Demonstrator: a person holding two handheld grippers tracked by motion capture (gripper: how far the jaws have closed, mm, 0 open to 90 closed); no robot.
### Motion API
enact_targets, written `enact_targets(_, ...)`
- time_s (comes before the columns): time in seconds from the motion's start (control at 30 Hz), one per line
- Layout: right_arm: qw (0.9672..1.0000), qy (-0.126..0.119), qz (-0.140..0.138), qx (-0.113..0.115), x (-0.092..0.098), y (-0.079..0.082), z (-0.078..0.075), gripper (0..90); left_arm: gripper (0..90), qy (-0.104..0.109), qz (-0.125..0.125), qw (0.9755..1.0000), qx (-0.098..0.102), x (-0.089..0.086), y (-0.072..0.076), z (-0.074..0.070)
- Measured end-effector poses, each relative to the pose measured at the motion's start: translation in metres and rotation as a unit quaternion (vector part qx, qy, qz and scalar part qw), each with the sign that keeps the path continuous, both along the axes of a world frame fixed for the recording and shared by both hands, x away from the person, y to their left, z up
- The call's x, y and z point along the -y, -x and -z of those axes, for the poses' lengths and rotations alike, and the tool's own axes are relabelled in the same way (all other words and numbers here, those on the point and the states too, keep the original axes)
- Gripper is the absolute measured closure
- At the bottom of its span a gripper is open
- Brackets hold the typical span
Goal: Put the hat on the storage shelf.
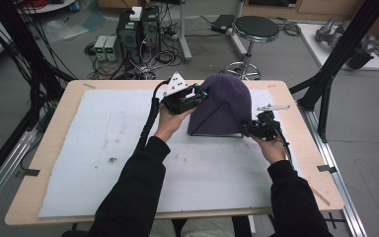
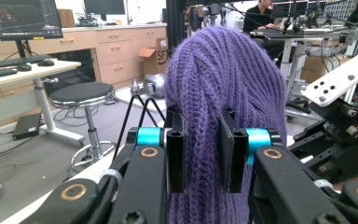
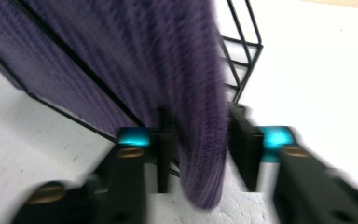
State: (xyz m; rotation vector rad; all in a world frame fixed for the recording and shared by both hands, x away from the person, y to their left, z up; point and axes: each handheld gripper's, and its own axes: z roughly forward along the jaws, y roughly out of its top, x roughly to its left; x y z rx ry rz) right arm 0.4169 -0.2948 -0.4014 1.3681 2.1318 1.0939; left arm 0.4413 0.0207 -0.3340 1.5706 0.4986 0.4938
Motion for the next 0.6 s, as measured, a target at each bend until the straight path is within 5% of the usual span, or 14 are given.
enact_targets(0.23,0.9980,-0.033,0.053,-0.001,0.013,0.007,-0.012,19.0,38.3,0.029,0.002,0.9987,-0.041,-0.006,-0.003,0.001)
enact_targets(0.47,0.9948,-0.047,0.059,0.069,0.020,0.027,-0.033,11.7,26.2,0.026,-0.021,0.9991,-0.026,-0.016,0.007,-0.009)
enact_targets(0.5,0.9933,-0.042,0.057,0.091,0.019,0.033,-0.039,11.7,25.7,0.024,-0.024,0.9991,-0.024,-0.019,0.008,-0.011)
enact_targets(0.6,0.9926,-0.030,0.053,0.105,0.017,0.039,-0.042,11.7,25.3,0.024,-0.025,0.9991,-0.023,-0.027,0.013,-0.015)
